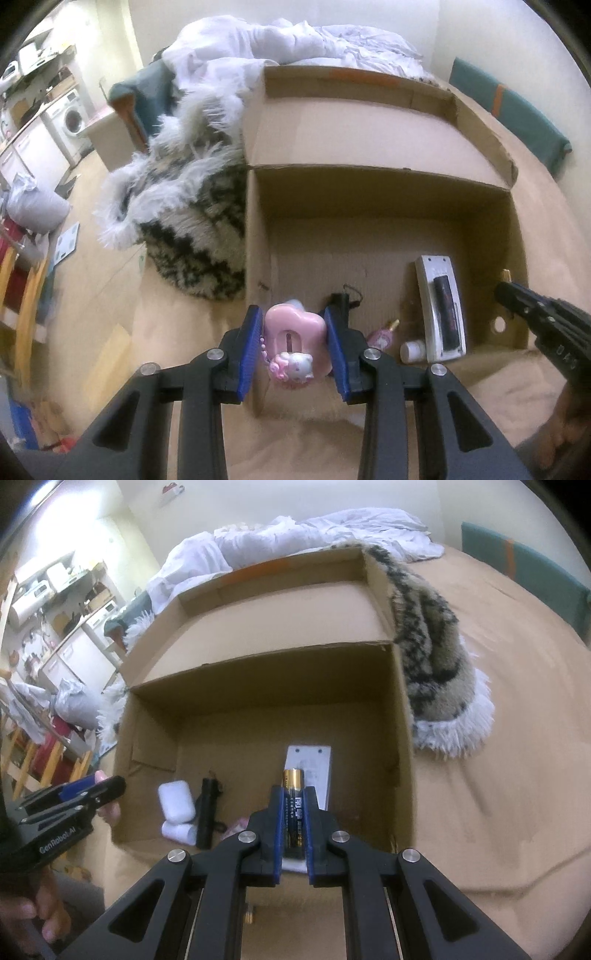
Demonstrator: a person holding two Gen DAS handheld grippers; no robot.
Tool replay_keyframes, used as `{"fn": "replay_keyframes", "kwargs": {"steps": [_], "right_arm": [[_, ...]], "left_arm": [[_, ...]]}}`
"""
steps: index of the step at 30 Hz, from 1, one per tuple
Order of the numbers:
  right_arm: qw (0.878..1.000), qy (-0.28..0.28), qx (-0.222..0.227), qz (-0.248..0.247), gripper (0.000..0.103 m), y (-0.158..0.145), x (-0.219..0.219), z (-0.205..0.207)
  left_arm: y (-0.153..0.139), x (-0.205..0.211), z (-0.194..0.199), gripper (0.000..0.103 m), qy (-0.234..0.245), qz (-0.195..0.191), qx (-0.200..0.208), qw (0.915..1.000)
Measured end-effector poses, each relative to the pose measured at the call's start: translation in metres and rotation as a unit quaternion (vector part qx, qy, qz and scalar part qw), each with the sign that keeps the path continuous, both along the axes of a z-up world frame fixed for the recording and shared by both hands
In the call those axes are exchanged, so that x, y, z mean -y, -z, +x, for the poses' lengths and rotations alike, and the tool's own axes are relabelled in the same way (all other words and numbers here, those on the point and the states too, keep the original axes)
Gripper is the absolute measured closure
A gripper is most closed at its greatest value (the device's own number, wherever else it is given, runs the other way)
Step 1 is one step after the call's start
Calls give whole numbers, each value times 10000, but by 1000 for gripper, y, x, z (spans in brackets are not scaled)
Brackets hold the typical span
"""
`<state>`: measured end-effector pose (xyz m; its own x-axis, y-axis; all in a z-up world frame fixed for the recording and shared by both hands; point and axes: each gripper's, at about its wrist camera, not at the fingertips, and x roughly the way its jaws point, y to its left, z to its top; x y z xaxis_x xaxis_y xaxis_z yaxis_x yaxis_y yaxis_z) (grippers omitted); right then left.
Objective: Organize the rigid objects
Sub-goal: 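Carry the keychain into the box with the left gripper while the right gripper carries the battery in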
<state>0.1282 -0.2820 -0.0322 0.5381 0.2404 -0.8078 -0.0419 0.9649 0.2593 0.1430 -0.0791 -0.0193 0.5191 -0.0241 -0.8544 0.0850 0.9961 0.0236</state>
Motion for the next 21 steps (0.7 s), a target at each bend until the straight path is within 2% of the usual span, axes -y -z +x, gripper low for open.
{"fn": "replay_keyframes", "kwargs": {"steps": [8,13,21], "right_arm": [[9996,-104,-258,-36,92,21,-10,29],[9966,29,-818,-94,92,41,-10,37],[9945,124,-1038,-43,92,53,-3,40]], "left_arm": [[26,24,29,72,211,276,-157,9993],[40,37,35,72,355,473,-200,9981],[62,49,46,71,450,598,-349,9966]]}}
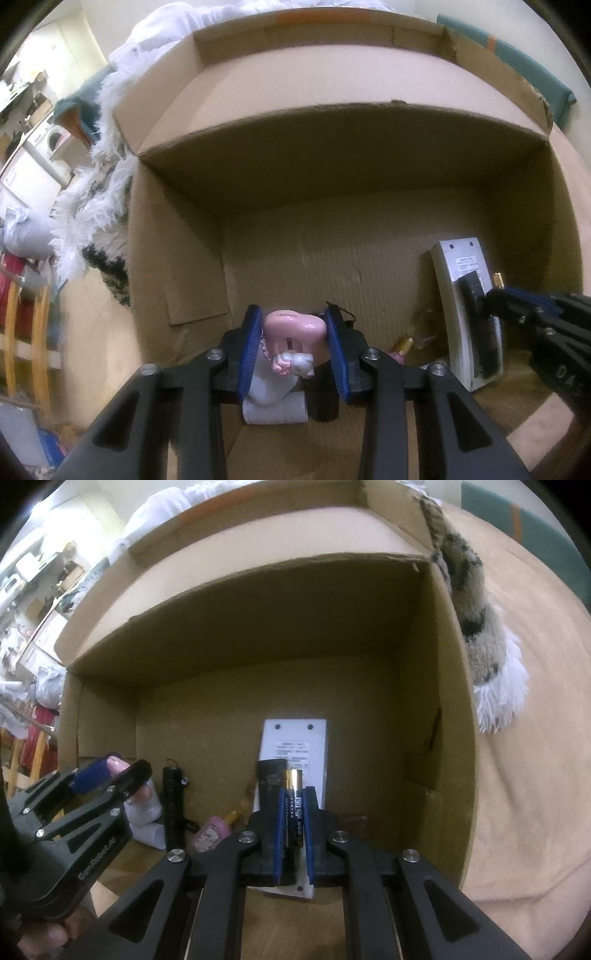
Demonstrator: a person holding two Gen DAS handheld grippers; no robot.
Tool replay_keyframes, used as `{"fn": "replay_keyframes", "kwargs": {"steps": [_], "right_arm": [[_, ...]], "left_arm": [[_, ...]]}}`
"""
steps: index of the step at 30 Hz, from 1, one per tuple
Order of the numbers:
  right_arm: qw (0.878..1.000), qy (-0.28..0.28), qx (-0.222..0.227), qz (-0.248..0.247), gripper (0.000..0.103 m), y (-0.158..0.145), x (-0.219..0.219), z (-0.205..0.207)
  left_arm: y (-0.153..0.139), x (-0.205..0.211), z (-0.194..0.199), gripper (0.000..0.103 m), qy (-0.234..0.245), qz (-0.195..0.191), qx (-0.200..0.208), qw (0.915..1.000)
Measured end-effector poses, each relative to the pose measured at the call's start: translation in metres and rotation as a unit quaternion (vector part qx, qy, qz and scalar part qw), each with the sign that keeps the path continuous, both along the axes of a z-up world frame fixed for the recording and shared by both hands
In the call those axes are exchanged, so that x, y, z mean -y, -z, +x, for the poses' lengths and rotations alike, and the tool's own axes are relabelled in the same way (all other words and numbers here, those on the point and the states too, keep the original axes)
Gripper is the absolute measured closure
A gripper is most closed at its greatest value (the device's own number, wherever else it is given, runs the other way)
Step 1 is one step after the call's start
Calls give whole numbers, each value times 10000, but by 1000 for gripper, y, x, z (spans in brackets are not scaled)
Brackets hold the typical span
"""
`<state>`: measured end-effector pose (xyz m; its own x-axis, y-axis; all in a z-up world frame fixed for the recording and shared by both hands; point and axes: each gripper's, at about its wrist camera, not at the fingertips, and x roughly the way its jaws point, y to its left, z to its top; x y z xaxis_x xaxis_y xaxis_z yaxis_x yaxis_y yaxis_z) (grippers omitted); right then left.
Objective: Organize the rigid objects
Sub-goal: 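Carry the keychain into the box with the left gripper while the right gripper carries the battery in, then open both grippers to release the keychain and AA battery in the box, then grasp the white cube charger with the left gripper while the right gripper moves toward the small battery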
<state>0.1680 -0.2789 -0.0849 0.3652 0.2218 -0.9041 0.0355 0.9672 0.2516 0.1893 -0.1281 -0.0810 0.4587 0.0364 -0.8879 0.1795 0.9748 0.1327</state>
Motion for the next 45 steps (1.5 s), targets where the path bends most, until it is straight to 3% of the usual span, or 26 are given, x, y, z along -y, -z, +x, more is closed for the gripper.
{"fn": "replay_keyframes", "kwargs": {"steps": [5,17,19,20,21,23,25,32,39,42,45], "right_arm": [[9996,197,-130,162,92,4,12,1],[9988,148,64,456,92,-4,14,2],[9984,159,87,539,84,-7,15,2],[9980,179,86,592,76,-8,17,1],[9976,207,98,656,69,-9,19,1],[9972,288,150,680,60,-12,23,-1],[9964,300,215,762,59,-17,26,-2],[9946,217,475,894,33,-29,23,-7],[9888,492,690,1229,32,-41,41,-24],[9842,696,718,1459,32,-44,55,-34],[9816,843,777,1527,32,-49,65,-44]], "left_arm": [[8,2,4,72,-54,-9,-110,9999],[12,0,8,71,-60,-61,-224,9997],[11,-1,9,69,-56,-95,-275,9996],[10,-4,9,67,-60,-112,-283,9995],[7,-3,7,57,-70,-124,-275,9995],[2,-5,6,49,-99,-181,-199,9996],[-4,-3,3,34,-132,-207,-126,9996],[-22,-10,-4,33,-176,-229,7,9996],[-41,-21,-22,33,-267,-147,164,9994],[-50,-29,-35,33,-213,-363,195,9989],[-55,-37,-45,33,-328,-227,307,9987]]}}
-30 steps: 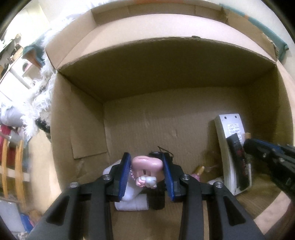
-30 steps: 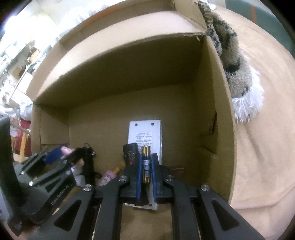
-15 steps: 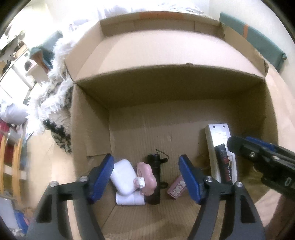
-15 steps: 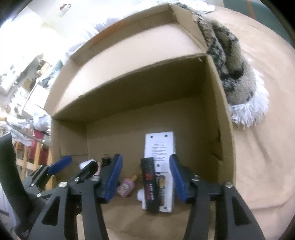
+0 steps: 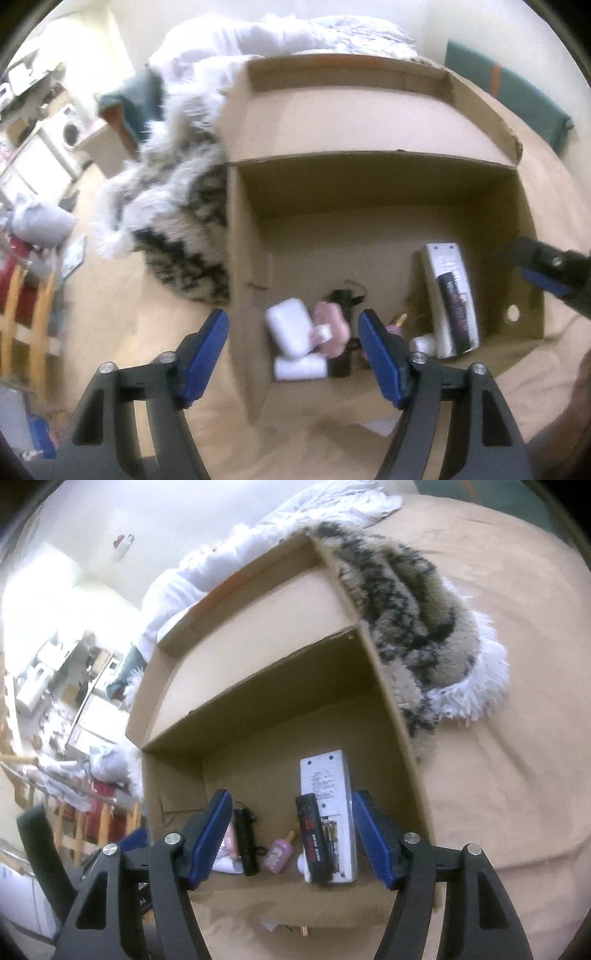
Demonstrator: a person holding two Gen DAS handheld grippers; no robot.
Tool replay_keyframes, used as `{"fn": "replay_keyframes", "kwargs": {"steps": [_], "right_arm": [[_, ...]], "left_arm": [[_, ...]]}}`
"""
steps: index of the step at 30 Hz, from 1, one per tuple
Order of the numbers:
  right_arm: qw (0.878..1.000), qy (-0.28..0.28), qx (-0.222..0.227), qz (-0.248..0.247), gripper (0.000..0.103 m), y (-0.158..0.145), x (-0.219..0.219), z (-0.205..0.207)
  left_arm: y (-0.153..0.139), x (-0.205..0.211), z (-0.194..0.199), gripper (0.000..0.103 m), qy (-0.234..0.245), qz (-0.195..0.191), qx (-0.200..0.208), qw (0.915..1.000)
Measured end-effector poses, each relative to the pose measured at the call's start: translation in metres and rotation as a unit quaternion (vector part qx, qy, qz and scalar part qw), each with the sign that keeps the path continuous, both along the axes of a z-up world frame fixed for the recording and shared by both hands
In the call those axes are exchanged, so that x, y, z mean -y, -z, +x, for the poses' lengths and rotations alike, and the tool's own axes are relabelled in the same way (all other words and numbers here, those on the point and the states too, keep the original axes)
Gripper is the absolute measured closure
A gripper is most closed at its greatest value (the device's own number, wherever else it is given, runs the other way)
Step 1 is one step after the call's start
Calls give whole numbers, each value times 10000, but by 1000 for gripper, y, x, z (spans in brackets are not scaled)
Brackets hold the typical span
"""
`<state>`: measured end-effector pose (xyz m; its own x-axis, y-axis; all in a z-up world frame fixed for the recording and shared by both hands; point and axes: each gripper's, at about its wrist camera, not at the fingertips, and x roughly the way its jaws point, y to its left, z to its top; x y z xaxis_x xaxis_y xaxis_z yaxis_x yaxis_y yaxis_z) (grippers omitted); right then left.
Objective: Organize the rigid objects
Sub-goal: 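Grasp the white cube charger with the left gripper while the right gripper moves toward the small battery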
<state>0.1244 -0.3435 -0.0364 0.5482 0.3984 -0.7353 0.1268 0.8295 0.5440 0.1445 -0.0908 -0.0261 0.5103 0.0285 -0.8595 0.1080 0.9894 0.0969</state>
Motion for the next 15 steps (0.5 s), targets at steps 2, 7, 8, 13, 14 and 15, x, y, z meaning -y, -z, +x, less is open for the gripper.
{"fn": "replay_keyframes", "kwargs": {"steps": [2,7,8,13,14,15], "right_arm": [[10000,32,69,-54,32,-4,0,-6],[9999,80,51,-93,32,-7,-2,-18],[9999,80,22,-92,32,-7,-3,-21],[9999,50,-121,-90,32,-1,-11,-42],[9998,34,-165,-57,32,2,-13,-46],[9998,19,-215,9,32,4,-15,-51]], "left_arm": [[-2,-7,-6,33,-14,-84,-24,10000],[-3,-26,-21,33,-176,-151,-38,9997],[-2,-28,-25,33,-199,-177,-50,9996],[12,-30,-49,33,-87,-367,-121,9992],[18,-26,-53,33,13,-358,-182,9992],[26,-21,-58,33,131,-318,-285,9990]]}}
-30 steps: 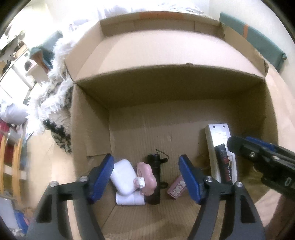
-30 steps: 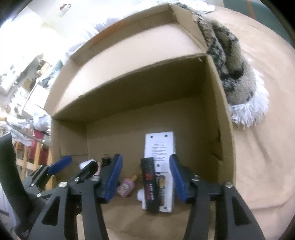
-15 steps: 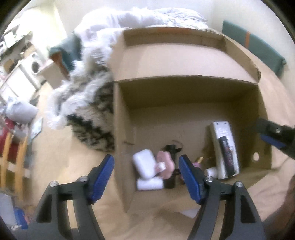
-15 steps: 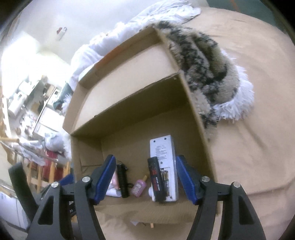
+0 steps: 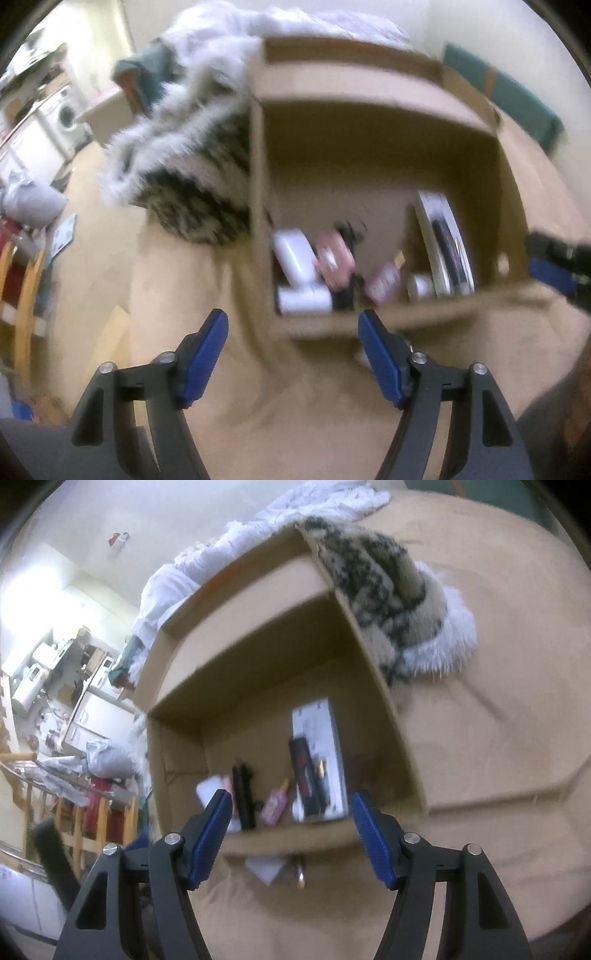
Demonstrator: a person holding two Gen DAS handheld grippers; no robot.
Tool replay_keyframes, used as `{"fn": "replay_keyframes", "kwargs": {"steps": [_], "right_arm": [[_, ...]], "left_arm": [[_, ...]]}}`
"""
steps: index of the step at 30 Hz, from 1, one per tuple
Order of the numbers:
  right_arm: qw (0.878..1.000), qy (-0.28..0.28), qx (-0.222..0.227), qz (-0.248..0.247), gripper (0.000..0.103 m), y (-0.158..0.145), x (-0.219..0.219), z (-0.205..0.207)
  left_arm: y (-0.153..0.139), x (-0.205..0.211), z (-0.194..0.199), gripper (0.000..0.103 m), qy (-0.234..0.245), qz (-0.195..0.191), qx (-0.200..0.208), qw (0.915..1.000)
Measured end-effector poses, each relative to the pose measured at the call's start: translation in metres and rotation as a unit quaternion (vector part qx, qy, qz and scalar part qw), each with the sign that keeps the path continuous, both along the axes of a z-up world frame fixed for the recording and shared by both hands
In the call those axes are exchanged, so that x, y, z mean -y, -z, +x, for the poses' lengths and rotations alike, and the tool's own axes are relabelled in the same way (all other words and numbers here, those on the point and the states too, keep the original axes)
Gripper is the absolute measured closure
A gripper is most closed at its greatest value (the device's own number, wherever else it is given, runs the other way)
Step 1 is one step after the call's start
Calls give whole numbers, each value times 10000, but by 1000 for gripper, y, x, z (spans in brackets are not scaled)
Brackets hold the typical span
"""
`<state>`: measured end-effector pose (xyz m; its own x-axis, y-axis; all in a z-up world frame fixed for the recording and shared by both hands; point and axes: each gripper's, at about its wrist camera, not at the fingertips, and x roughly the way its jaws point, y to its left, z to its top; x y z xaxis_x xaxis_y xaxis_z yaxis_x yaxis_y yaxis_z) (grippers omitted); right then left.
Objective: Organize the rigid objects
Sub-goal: 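Grasp the white cube charger with the left gripper while the right gripper moves toward the small battery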
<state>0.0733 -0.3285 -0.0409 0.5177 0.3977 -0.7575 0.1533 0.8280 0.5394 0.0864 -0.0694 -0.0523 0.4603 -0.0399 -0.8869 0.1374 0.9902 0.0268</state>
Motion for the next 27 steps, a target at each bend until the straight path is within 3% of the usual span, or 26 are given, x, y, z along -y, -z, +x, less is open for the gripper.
{"fn": "replay_keyframes", "kwargs": {"steps": [7,11,18,20,21,27], "right_arm": [[9987,46,-495,102,32,24,-14,-29],[9947,313,-714,665,32,39,-7,-40],[9919,490,-832,823,32,44,-2,-39],[9921,472,-841,806,32,44,-3,-38],[9923,459,-832,795,32,44,-4,-38],[9922,445,-843,807,32,46,-4,-37]], "left_arm": [[43,30,-8,33,385,-150,-743,9964],[56,51,0,33,636,-114,-883,9940],[82,69,14,33,944,40,-1161,9887],[86,71,14,40,1032,-9,-1168,9878],[85,70,14,59,1103,-263,-1174,9866],[76,73,9,64,1145,-142,-1139,9868]]}}
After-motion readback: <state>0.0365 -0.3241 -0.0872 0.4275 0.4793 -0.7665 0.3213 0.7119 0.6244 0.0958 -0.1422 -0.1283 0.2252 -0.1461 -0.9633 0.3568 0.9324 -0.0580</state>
